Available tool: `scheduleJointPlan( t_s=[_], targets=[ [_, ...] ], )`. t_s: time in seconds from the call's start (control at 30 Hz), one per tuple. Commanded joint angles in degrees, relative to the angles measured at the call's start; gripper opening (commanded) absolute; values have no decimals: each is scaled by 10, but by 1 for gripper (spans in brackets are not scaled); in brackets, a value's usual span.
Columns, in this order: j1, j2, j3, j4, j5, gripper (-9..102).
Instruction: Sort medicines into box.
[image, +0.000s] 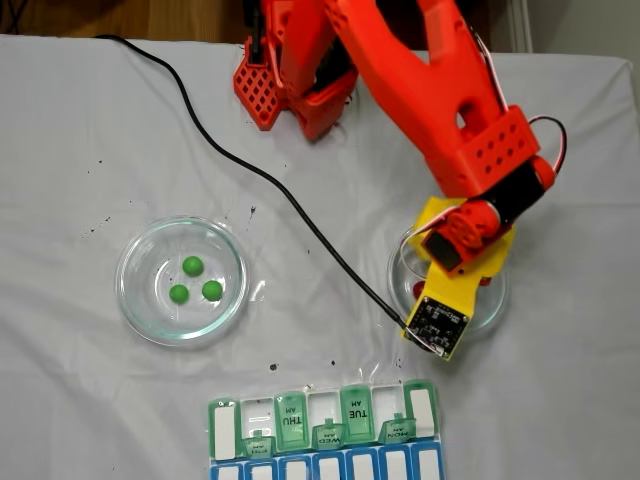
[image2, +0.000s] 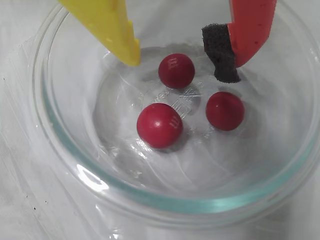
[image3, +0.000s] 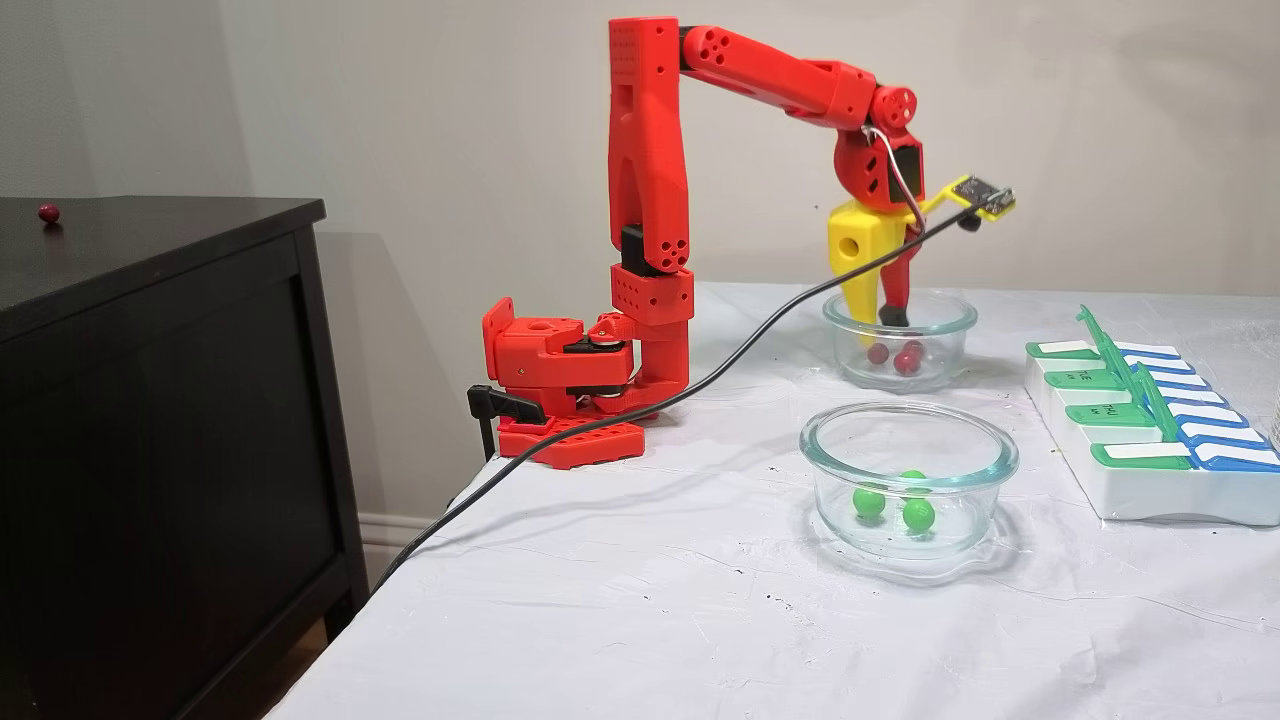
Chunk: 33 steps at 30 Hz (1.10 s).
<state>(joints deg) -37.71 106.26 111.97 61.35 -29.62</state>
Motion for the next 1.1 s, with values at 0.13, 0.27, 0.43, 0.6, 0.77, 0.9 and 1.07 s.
scheduleJointPlan(
  t_s=[0.13, 0.27, 0.43, 0.6, 0.77, 0.9, 1.07],
  targets=[
    [-4, -11, -43, -10, -11, 26],
    [0, -18, -46, -18, -9, 26],
    [-1, -18, -44, -19, -8, 24],
    [0, -20, -42, -33, -4, 10],
    [-2, -5, -37, -34, 7, 0],
    [-3, 38, -60, -17, 34, 0],
    [6, 115, -123, 13, 96, 0]
  ],
)
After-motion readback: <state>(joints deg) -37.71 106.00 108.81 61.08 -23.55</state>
